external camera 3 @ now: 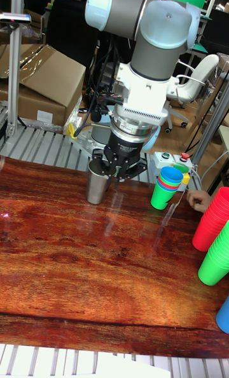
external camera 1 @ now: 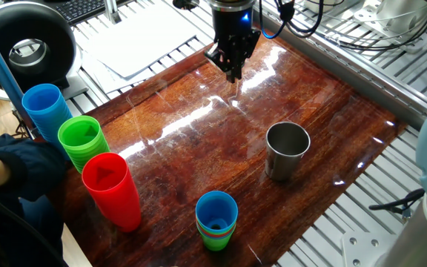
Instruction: Pick up the cup
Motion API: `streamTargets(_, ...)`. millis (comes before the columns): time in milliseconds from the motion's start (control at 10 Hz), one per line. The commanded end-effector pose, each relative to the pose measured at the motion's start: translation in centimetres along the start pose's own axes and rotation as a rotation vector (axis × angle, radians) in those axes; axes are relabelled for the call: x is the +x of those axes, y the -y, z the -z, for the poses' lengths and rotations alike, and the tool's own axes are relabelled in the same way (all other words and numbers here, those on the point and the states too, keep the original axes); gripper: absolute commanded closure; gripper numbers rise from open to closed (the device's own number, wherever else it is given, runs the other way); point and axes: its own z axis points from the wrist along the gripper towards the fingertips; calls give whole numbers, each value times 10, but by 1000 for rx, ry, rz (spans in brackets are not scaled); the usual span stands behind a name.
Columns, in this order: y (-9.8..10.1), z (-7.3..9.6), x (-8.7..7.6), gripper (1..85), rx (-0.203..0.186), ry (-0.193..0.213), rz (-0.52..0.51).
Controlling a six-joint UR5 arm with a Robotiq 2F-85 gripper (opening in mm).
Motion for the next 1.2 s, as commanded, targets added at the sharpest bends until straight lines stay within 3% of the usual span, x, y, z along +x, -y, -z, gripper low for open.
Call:
streamTargets(0, 0, 3, 7, 843, -16, -28, 16)
streamTargets(600, 15, 1, 17, 843, -22, -47, 92)
streamTargets(800, 30, -10, 26, 843, -46, -5, 167)
streamTargets(1000, 51, -24, 15, 843, -11, 72, 269)
streamTargets(1100, 49, -25, 18, 843, -21, 65, 270)
